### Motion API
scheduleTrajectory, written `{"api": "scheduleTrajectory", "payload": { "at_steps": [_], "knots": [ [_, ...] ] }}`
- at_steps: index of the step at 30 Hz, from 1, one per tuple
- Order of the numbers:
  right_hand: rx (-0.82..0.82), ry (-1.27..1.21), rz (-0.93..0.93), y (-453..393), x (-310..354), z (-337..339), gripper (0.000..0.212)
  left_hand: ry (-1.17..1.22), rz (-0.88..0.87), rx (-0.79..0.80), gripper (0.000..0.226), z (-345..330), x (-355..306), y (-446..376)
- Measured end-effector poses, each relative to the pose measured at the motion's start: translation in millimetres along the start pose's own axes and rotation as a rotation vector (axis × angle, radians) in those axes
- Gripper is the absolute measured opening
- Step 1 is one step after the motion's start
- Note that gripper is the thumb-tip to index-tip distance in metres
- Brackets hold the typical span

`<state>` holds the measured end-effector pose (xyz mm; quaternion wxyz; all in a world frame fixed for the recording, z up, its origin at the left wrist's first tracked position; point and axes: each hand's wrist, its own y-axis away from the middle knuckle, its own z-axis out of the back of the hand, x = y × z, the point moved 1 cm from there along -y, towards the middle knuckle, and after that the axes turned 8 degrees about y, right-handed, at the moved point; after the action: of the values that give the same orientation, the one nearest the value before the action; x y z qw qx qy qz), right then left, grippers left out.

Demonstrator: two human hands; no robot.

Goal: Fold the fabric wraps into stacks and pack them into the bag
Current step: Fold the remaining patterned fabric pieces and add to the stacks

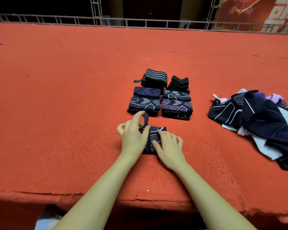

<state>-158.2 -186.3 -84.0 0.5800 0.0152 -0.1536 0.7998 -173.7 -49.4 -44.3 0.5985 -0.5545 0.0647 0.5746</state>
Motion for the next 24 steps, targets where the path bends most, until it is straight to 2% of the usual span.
{"api": "scheduleTrajectory", "payload": {
  "at_steps": [2, 3, 5, 6, 7, 9, 11, 13, 15, 18, 20, 24],
  "knots": [
    [-0.041, -0.272, -0.06, 0, -3, 2, 0.066, 0.29, 0.124, 0.081, 0.036, -12, -13, -3],
    [-0.087, -0.406, -0.092, 1, -3, 4, 0.063, 0.351, 0.139, 0.174, 0.035, -18, -18, -2],
    [-0.229, -0.624, -0.189, 5, -5, 9, 0.06, 0.355, 0.143, 0.439, 0.044, -30, -22, 4],
    [-0.297, -0.696, -0.254, 7, -7, 11, 0.059, 0.334, 0.124, 0.526, 0.045, -33, -22, 8],
    [-0.345, -0.734, -0.315, 9, -9, 13, 0.058, 0.311, 0.091, 0.539, 0.043, -36, -19, 11],
    [-0.386, -0.717, -0.386, 11, -12, 13, 0.056, 0.249, 0.018, 0.463, 0.043, -37, -9, 15],
    [-0.379, -0.649, -0.387, 11, -13, 11, 0.057, 0.061, -0.015, 0.47, 0.048, -37, 1, 14],
    [-0.346, -0.564, -0.352, 10, -13, 8, 0.062, -0.224, 0.03, 0.609, 0.058, -36, 5, 14],
    [-0.326, -0.489, -0.331, 10, -12, 7, 0.054, -0.431, 0.069, 0.82, 0.059, -33, 8, 13],
    [-0.29, -0.355, -0.309, 10, -13, 3, 0.022, -0.529, 0.008, 0.979, 0.054, -27, 9, 5],
    [-0.261, -0.249, -0.314, 11, -13, 0, 0.022, -0.557, -0.02, 1.02, 0.053, -24, 12, 1],
    [-0.167, -0.124, -0.334, 12, -11, -1, 0.036, -0.542, -0.013, 1.027, 0.053, -23, 16, 0]
  ]
}}
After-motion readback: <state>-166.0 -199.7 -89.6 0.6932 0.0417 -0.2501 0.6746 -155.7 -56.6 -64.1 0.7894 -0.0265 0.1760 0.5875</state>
